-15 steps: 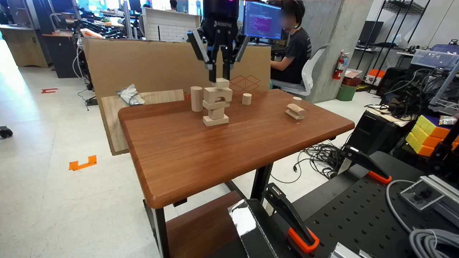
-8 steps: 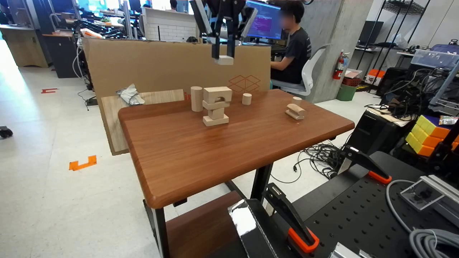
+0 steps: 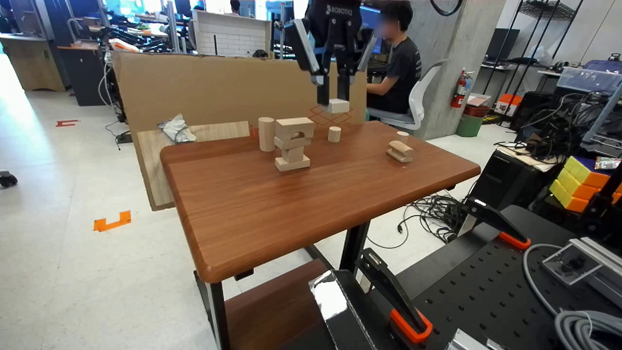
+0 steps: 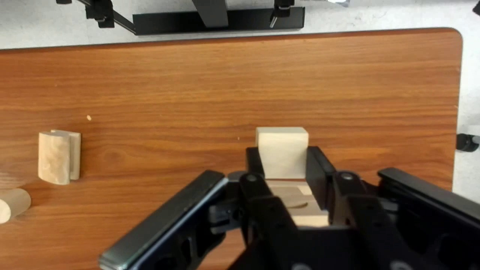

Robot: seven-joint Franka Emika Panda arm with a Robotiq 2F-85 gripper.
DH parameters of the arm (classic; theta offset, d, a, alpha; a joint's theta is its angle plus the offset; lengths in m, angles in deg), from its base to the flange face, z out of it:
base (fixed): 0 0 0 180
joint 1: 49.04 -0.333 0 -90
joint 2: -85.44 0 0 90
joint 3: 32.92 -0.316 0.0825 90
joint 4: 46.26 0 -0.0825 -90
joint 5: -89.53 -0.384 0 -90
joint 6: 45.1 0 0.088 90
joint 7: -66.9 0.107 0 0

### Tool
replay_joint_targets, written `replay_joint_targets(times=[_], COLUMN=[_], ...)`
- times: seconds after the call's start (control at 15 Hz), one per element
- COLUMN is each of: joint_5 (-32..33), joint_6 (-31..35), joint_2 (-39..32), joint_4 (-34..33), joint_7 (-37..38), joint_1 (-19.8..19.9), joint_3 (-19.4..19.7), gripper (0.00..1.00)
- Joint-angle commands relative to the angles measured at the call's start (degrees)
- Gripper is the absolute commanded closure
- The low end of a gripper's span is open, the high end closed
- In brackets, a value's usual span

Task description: Remove the small block from the stack

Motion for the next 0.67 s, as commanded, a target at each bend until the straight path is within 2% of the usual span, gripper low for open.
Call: replay_joint_targets(times=[0.0,0.2,0.6], joint_5=[2.3,4.8,15.5], joint_6=[2.2,4.0,7.3], joint_2=[-2.0,-5.4,-14.3], joint_4=[1.6,0.9,-2.0], joint_7=[1.4,3.0,12.8], joint_1=[-1.0,-2.3,-7.7], joint_3=[0.3,0.3,3.0], gripper=[0.92,0.92,0.92])
